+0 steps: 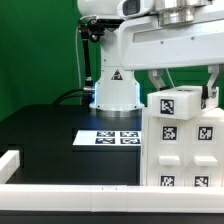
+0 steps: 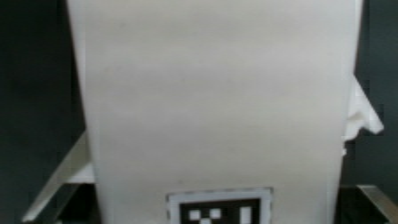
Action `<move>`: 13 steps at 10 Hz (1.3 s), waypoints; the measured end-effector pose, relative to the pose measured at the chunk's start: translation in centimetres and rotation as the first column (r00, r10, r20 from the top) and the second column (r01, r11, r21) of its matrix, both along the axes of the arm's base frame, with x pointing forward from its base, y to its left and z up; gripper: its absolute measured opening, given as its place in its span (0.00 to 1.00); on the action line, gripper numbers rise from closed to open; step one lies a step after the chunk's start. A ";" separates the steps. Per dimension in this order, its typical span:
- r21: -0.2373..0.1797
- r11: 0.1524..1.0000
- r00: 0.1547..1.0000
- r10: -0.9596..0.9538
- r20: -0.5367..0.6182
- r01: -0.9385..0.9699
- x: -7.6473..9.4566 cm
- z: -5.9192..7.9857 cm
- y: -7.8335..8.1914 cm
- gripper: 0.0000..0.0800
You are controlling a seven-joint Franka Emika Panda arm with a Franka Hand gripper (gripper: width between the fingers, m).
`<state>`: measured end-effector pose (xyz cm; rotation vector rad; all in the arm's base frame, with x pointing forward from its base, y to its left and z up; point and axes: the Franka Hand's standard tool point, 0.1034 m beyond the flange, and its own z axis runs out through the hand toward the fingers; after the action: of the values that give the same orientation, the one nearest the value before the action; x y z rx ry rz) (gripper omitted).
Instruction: Assemble cabinet
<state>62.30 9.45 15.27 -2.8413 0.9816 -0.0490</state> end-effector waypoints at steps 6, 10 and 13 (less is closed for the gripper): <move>0.060 0.866 0.867 -0.491 -0.083 0.496 0.0 0.1 0.0 0.69; 0.083 0.564 0.569 -0.802 -0.183 0.822 0.2 0.0 0.6 0.69; 0.085 0.521 0.528 -0.829 -0.185 0.849 0.3 0.0 0.7 0.76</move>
Offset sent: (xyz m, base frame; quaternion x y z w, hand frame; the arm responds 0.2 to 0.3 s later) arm 0.0000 0.0000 0.0000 0.0000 0.0000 0.1296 0.9916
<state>62.60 10.14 15.23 -1.9371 2.1862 0.1094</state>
